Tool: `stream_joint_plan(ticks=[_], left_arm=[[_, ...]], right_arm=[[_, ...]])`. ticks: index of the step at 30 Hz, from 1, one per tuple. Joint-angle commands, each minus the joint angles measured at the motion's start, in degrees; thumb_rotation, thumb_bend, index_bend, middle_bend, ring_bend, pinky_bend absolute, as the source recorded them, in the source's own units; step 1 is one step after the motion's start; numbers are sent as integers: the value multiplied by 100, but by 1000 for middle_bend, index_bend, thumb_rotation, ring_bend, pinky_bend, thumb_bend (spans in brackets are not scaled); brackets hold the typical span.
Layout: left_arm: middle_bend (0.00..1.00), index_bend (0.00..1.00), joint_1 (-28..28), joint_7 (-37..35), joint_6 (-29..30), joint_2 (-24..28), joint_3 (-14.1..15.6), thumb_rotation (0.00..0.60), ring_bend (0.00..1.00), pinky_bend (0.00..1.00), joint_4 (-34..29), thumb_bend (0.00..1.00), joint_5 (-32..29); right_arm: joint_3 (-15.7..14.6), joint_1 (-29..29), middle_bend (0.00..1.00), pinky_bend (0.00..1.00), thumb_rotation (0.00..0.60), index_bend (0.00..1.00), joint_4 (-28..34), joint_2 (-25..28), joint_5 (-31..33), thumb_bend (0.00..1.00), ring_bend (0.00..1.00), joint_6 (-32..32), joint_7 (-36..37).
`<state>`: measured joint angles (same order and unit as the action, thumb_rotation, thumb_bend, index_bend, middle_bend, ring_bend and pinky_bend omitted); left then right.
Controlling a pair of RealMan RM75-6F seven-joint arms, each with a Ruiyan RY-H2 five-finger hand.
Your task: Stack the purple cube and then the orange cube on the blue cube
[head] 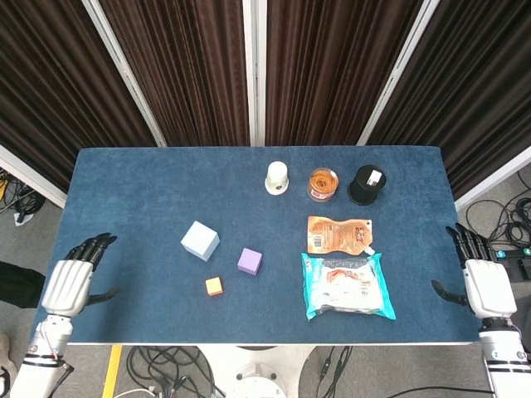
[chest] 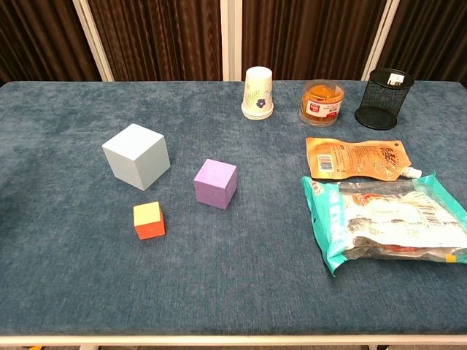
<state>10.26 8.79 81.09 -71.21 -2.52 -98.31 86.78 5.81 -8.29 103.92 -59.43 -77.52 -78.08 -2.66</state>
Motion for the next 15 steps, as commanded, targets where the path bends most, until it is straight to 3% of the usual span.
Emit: stream_joint_plan(ticks=[1, 8, 15], left_arm=[[245, 207, 195, 284, -184, 74, -5, 600, 184, 272, -218, 67, 190], [250, 207, 1016, 1190, -1169, 63, -296, 600, 184, 272, -778, 74, 206], [256, 207, 1885, 2069, -2246, -224, -737, 600, 184, 272, -1107, 81, -730]], right_arm=[[-4, 3, 0, 0, 600, 0, -3, 12, 3, 129, 0, 10, 21], [-23, 81, 0, 0, 600, 0, 47, 64, -161, 129, 0, -162, 115], [8, 99, 0, 0, 600, 0, 50, 138, -178, 129, 0, -193, 274]])
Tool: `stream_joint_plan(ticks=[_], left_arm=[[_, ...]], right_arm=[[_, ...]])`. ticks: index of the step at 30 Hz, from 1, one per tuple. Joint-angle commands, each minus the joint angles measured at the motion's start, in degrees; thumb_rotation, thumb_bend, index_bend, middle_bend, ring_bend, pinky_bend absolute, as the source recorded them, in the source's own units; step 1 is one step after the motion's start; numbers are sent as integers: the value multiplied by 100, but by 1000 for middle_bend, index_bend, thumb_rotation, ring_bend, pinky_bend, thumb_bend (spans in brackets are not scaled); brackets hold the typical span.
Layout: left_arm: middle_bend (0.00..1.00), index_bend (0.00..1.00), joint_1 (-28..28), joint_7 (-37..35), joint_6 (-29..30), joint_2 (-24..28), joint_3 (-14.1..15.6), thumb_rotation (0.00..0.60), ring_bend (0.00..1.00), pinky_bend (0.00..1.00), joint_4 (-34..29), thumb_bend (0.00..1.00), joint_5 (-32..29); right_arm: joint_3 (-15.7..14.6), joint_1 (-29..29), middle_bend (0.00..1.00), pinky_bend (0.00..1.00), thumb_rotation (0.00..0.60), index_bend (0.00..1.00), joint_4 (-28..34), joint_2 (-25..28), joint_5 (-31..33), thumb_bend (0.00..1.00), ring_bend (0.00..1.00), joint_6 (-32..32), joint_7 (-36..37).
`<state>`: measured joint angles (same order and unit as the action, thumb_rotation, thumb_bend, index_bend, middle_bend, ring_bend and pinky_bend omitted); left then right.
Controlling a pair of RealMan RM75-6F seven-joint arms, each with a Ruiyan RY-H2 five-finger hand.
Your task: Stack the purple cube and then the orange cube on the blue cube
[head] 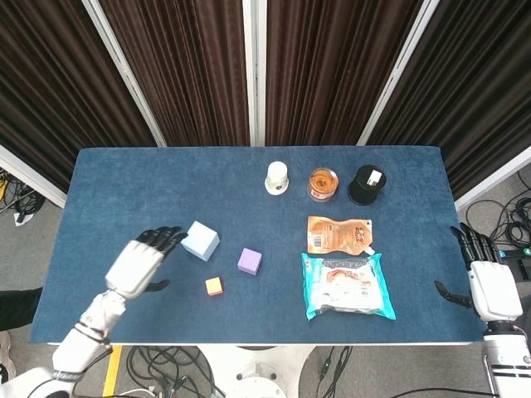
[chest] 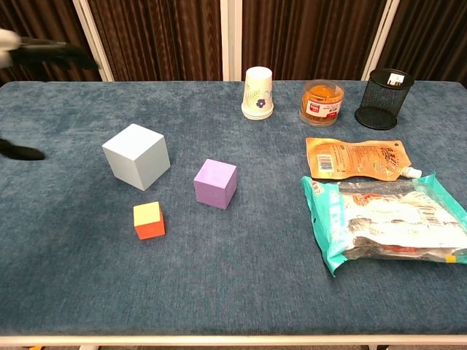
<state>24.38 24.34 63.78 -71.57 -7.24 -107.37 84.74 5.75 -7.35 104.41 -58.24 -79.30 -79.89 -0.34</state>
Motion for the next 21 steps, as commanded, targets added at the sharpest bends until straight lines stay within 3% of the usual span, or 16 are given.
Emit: stream_joint_plan(ticks=[1, 10, 21], left_arm=[[256, 207, 608, 692, -644, -268, -315, 600, 184, 273, -196, 82, -707], [263, 207, 1449, 1664, -1115, -1031, -434, 600, 184, 273, 3, 95, -1968], [282, 217, 2385, 2680, -1246, -1759, -311, 600, 185, 278, 633, 127, -2542]], right_arm=[[19, 15, 0, 0, 600, 0, 1, 32, -10, 129, 0, -29, 84], [23, 70, 0, 0, 600, 0, -25, 90, -78, 129, 0, -109, 282], [-18, 269, 0, 0, 600, 0, 10, 176, -447, 129, 0, -536, 579]])
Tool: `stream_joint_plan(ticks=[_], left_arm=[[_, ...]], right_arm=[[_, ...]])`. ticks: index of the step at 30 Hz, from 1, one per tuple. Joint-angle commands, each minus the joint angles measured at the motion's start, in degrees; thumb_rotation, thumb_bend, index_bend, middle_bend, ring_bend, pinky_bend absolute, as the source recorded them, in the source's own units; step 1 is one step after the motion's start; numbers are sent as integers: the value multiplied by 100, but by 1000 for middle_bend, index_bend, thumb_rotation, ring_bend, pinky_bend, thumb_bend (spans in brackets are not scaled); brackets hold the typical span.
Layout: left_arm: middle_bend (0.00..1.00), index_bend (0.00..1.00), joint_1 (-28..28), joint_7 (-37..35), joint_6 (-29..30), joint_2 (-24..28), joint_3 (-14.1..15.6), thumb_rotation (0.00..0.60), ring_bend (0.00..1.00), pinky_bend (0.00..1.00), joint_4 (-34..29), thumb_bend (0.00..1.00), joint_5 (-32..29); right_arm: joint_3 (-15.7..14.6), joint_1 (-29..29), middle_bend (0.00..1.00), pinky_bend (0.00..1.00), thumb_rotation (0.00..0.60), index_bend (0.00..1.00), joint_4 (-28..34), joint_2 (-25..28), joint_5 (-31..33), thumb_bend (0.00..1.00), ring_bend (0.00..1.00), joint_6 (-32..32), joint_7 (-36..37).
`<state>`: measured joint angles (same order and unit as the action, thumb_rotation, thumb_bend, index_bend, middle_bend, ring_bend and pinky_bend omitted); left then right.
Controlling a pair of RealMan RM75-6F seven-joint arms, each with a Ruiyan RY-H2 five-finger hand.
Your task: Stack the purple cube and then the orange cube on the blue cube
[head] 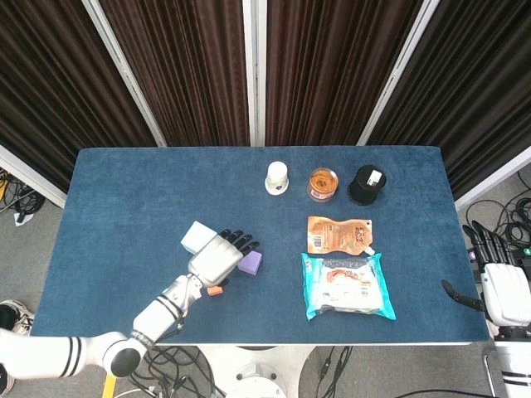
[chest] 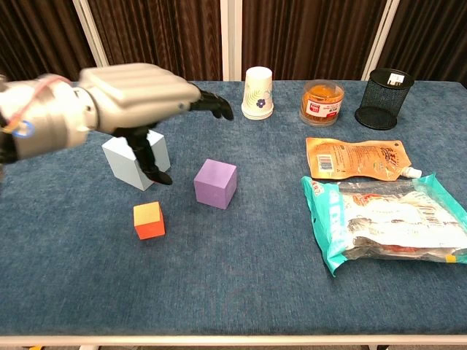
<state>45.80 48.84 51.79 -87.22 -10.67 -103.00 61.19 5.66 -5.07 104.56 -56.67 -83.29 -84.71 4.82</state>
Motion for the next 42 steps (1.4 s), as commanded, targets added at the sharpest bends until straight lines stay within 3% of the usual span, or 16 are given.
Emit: stream_joint_plan(ticks=[1, 9, 19, 42], left_arm=[[282, 217, 308, 294, -41, -239, 33, 600, 184, 278, 241, 129, -233], [334, 264, 630, 469, 208, -675, 78, 600, 202, 253, 651, 145, -535], [361, 289, 779, 472, 229, -1000, 397, 600, 207, 252, 1173, 156, -739], [455, 372, 1156, 69, -10, -1394, 418, 600, 227, 246, 2129, 240, -950]], right_arm=[[-7, 47, 0, 0, 600, 0, -10, 23, -50, 129, 0, -60, 81], [6, 54, 0, 0, 600, 0, -41, 46, -49, 129, 0, -50, 191], [20, 66, 0, 0, 600, 0, -60, 69, -43, 129, 0, -48, 283], [76, 37, 0, 0, 600, 0, -80, 99, 83, 141, 0, 58, 364]])
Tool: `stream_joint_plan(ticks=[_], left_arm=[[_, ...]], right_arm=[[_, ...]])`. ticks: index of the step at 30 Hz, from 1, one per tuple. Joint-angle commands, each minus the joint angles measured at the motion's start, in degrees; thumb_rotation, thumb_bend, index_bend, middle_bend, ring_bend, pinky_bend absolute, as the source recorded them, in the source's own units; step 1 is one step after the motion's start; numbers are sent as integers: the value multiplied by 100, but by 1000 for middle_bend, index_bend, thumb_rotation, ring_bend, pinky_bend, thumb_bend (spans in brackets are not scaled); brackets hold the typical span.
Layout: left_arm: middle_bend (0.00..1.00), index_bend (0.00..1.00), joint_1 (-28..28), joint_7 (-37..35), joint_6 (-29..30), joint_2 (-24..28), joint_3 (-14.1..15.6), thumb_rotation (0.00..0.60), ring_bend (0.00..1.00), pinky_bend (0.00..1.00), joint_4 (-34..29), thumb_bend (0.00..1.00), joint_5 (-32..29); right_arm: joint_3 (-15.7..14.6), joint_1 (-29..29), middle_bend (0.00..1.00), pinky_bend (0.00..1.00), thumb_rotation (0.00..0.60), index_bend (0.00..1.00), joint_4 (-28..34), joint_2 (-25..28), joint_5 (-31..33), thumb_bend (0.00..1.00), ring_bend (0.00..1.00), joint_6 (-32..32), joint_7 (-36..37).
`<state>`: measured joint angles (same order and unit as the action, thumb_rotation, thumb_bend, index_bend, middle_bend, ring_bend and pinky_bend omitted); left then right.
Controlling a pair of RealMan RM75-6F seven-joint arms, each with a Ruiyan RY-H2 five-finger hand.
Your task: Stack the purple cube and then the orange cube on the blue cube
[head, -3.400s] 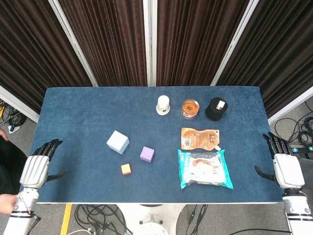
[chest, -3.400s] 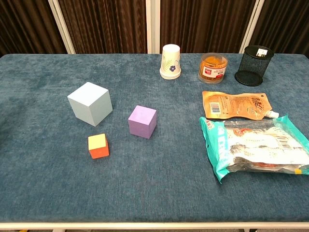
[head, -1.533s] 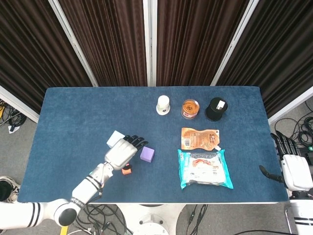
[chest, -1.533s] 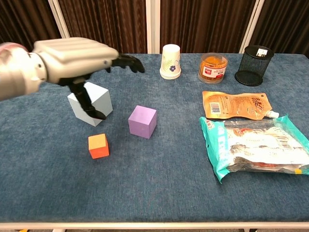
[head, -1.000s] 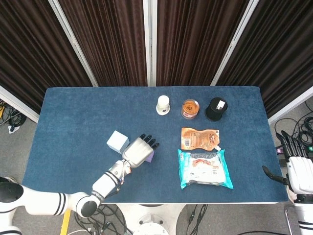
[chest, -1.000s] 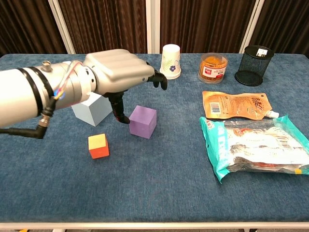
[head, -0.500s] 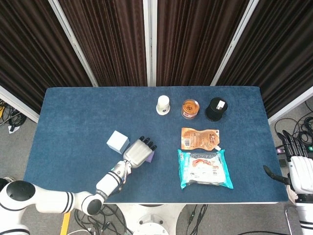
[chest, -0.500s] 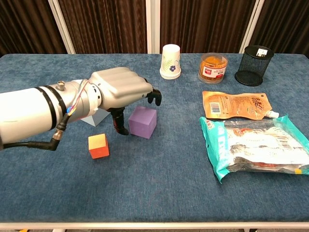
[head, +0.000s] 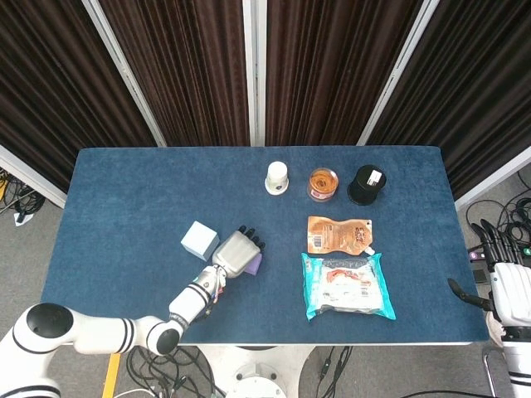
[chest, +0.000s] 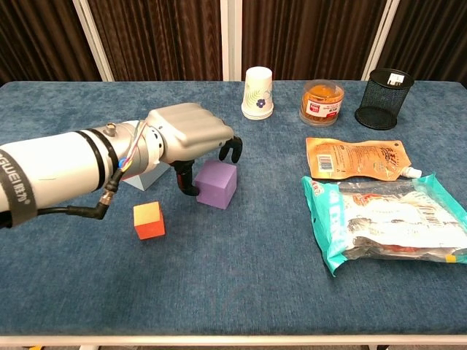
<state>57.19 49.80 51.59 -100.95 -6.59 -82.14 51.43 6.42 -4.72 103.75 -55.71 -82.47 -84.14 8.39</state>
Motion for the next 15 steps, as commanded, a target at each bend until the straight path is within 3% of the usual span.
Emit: stream_joint_plan(ticks=[1, 15], left_arm=[[464, 381, 19, -57, 18, -33, 16, 600, 230, 246, 73, 241, 38], [564, 488, 32, -205, 138, -66, 120, 600, 264, 247, 54, 258, 343]], right_arm=[[-3, 7, 0, 0, 600, 0, 0, 4, -7, 141, 0, -6, 18], [-9, 20, 0, 0, 600, 0, -15, -15, -16, 141, 0, -15, 0]])
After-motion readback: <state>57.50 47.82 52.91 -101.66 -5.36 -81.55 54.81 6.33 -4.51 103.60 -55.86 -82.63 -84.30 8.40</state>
